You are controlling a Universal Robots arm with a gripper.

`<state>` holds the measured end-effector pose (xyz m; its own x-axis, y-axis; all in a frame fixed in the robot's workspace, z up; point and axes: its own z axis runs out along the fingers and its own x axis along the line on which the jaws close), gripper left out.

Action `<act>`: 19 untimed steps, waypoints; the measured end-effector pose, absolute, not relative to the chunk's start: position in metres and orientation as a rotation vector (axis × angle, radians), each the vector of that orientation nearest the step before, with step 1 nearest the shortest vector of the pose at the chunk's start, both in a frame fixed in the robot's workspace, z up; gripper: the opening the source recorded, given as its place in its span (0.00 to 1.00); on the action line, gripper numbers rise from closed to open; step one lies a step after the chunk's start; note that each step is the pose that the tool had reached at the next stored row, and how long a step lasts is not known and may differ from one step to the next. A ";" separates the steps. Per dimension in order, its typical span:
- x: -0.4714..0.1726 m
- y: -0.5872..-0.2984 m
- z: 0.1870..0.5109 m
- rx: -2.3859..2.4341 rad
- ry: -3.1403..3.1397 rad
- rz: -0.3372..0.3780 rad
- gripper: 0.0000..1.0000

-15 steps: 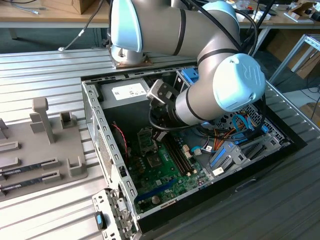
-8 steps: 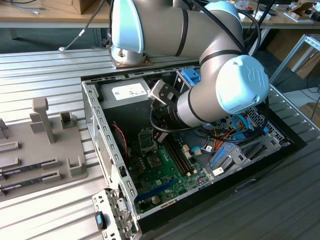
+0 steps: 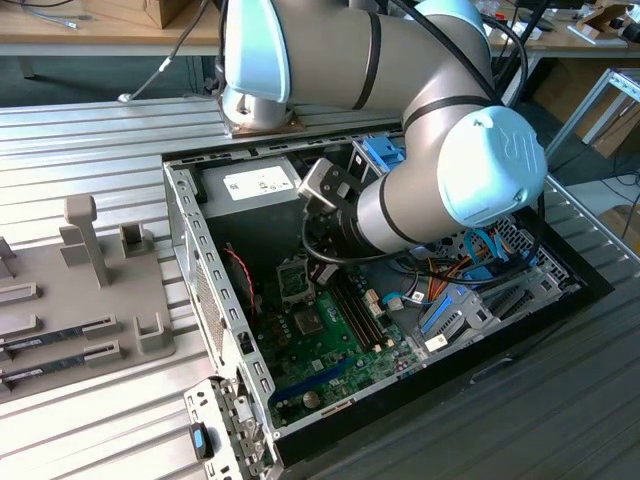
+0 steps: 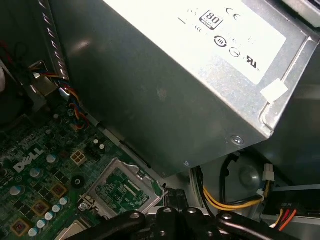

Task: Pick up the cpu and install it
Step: 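Close the cpu cover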

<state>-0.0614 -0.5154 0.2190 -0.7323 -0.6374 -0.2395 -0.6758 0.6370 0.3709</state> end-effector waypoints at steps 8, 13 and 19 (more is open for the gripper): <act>-0.061 -0.517 0.224 -1.111 2.764 0.681 0.11; -0.061 -0.517 0.225 -1.111 2.764 0.681 0.11; -0.061 -0.517 0.227 -1.111 2.763 0.681 0.11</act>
